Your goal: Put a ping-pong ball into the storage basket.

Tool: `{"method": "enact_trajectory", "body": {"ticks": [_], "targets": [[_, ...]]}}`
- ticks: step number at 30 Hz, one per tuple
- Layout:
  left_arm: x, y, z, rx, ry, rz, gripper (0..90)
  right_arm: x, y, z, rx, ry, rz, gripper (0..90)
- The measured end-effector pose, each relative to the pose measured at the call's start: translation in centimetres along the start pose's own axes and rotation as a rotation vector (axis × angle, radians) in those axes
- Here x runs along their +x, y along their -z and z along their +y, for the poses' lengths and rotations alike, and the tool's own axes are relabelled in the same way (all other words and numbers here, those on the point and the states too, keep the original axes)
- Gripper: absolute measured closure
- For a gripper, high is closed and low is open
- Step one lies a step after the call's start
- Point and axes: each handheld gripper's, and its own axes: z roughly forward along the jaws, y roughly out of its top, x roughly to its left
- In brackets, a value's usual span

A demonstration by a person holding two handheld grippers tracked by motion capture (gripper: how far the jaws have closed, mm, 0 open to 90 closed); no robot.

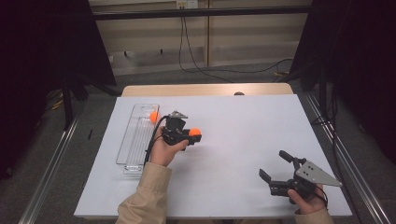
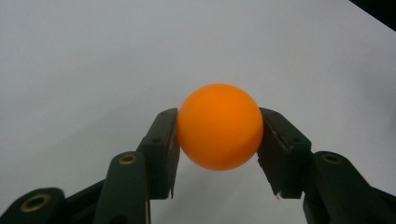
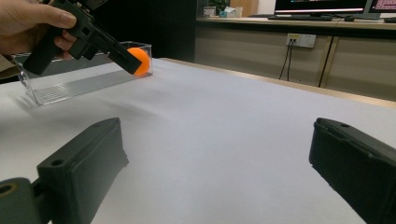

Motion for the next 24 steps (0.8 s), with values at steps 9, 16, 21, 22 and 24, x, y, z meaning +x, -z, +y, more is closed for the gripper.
{"method": "enact_trajectory", "body": {"ticks": [9, 16, 21, 22, 24], "targets": [[0.3, 0.3, 0.0, 0.006, 0.001, 0.011, 50.9, 0.0, 0.0, 0.0, 0.000, 0.000, 0.000, 2.7], [0.6, 0.8, 0.0, 0.001, 0.003, 0.019, 50.9, 0.0, 0.0, 0.0, 0.001, 0.000, 0.000, 2.7], [0.8, 1.1, 0.1, -0.004, 0.005, 0.029, 50.9, 0.0, 0.0, 0.0, 0.001, 0.001, 0.001, 2.7], [0.8, 1.2, 0.1, 0.002, 0.002, 0.030, 50.9, 0.0, 0.0, 0.0, 0.001, 0.001, 0.001, 2.8], [0.9, 1.3, 0.0, 0.000, 0.006, 0.033, 50.9, 0.0, 0.0, 0.0, 0.001, 0.001, 0.001, 2.8]]}}
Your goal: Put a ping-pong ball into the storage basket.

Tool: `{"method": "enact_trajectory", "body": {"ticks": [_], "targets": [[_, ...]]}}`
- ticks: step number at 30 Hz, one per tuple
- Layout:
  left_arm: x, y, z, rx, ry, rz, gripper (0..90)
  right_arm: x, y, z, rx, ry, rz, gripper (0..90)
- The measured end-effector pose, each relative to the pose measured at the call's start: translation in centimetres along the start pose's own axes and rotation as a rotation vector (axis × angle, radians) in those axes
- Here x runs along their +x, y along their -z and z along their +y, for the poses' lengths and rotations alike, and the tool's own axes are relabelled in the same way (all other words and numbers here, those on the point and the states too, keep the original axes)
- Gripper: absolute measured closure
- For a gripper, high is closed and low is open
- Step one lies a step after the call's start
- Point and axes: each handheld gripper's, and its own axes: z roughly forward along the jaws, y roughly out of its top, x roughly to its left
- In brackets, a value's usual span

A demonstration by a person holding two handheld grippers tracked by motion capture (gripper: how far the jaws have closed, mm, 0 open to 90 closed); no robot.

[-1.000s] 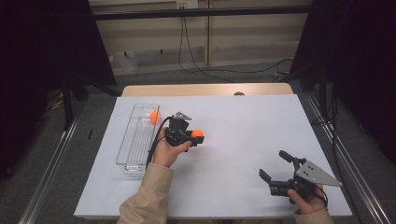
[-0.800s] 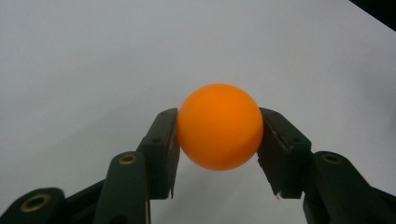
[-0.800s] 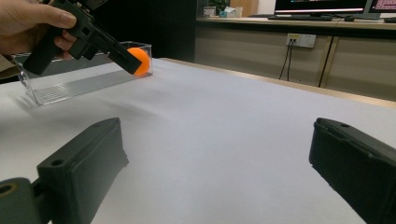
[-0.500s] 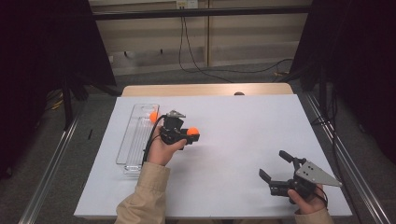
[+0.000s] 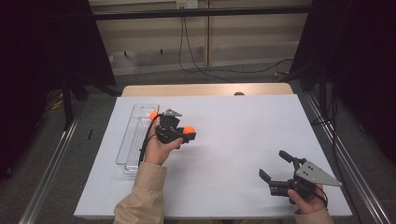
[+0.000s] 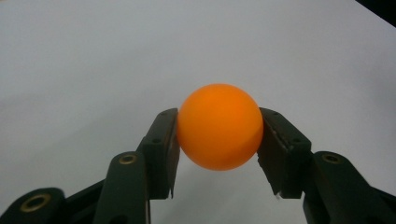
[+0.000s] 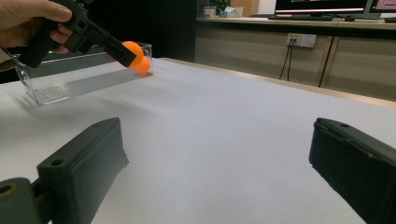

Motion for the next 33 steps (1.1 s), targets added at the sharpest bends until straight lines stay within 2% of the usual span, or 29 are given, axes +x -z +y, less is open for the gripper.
{"method": "enact_trajectory", "body": {"ticks": [10, 19, 33], "targets": [[0.5, 0.6, 0.0, -0.007, 0.008, 0.016, 50.9, 0.0, 0.0, 0.0, 0.000, 0.001, 0.000, 2.8], [0.8, 1.1, 0.0, 0.001, -0.003, 0.028, 50.9, 0.0, 0.0, 0.0, 0.000, 0.000, 0.001, 2.7], [1.4, 1.9, -0.1, -0.013, 0.016, 0.043, 50.9, 0.0, 0.0, 0.0, 0.002, 0.003, 0.003, 2.8]]}}
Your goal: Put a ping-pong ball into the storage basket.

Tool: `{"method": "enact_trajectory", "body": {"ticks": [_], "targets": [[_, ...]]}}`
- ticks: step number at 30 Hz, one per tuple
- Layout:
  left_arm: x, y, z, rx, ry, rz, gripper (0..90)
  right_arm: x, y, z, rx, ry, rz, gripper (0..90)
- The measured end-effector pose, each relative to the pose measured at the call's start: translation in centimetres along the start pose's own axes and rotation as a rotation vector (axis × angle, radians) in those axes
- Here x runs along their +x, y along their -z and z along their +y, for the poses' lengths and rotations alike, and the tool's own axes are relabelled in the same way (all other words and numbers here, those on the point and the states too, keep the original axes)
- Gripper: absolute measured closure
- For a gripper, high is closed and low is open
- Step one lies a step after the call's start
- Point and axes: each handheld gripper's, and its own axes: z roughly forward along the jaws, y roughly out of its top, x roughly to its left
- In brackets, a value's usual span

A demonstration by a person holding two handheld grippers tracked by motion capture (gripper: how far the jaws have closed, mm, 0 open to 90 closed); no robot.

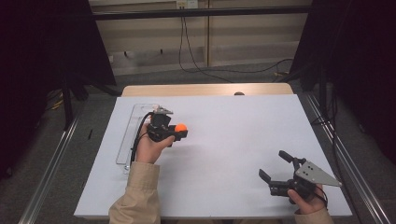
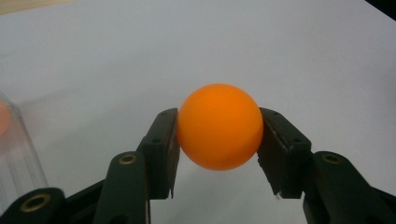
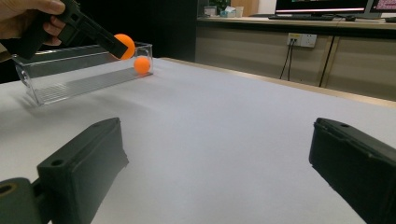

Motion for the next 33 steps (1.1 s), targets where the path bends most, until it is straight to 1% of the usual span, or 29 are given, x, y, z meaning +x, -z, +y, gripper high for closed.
{"method": "enact_trajectory", "body": {"ticks": [12, 13, 22, 23, 24, 28, 29, 33], "targets": [[0.7, 0.7, -0.1, -0.013, 0.007, 0.016, 50.9, 0.0, 0.0, 0.0, -0.002, -0.001, -0.001, 2.7], [0.8, 0.8, -0.1, -0.008, 0.008, 0.017, 50.9, 0.0, 0.0, 0.0, 0.000, 0.000, 0.000, 2.7], [1.1, 1.2, -0.1, -0.015, 0.011, 0.029, 50.9, 0.0, 0.0, 0.0, -0.001, -0.001, 0.000, 2.8], [1.1, 1.3, -0.1, -0.021, 0.019, 0.029, 50.9, 0.0, 0.0, 0.0, 0.000, -0.001, 0.001, 2.8], [1.2, 1.3, -0.1, -0.019, 0.014, 0.030, 50.9, 0.0, 0.0, 0.0, 0.000, 0.000, 0.001, 2.7], [1.3, 1.4, -0.1, -0.024, 0.016, 0.032, 50.9, 0.0, 0.0, 0.0, 0.000, -0.001, 0.000, 2.8], [1.3, 1.5, -0.1, -0.027, 0.022, 0.032, 50.9, 0.0, 0.0, 0.0, 0.001, 0.000, 0.001, 2.7], [1.4, 1.6, -0.2, -0.026, 0.019, 0.037, 50.9, 0.0, 0.0, 0.0, 0.000, -0.001, 0.001, 2.7]]}}
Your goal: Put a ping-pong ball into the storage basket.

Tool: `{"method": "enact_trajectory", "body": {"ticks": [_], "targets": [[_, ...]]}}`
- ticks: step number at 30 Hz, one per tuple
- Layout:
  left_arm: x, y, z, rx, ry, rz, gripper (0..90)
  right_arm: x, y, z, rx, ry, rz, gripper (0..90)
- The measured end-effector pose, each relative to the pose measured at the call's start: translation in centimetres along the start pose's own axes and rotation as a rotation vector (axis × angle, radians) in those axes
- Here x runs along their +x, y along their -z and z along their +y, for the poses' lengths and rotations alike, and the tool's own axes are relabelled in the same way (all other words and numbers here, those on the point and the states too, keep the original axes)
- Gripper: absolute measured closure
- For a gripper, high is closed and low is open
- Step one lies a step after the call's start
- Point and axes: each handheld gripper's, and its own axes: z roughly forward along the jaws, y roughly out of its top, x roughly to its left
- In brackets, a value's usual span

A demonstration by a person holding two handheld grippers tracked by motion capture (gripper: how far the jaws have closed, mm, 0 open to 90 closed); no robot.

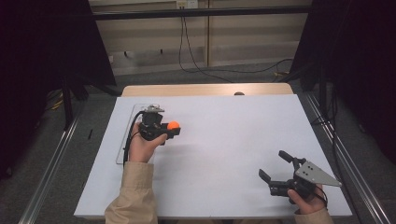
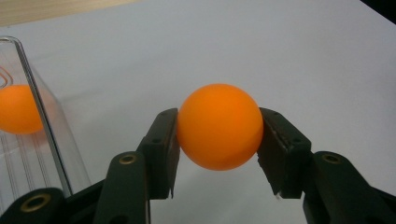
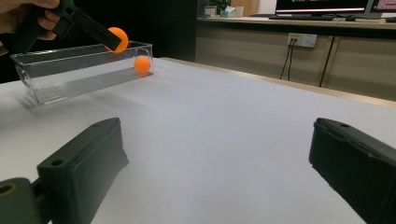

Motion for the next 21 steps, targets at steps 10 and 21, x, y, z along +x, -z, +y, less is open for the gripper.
{"method": "enact_trajectory", "body": {"ticks": [10, 21], "targets": [[0.31, 0.40, 0.00, -0.002, -0.003, 0.010, 50.9, 0.01, 0.00, 0.00, 0.000, 0.000, 0.000, 2.8], [0.77, 0.90, -0.09, -0.009, 0.007, 0.013, 50.9, 0.02, -0.01, 0.00, 0.000, 0.000, -0.001, 2.7]]}}
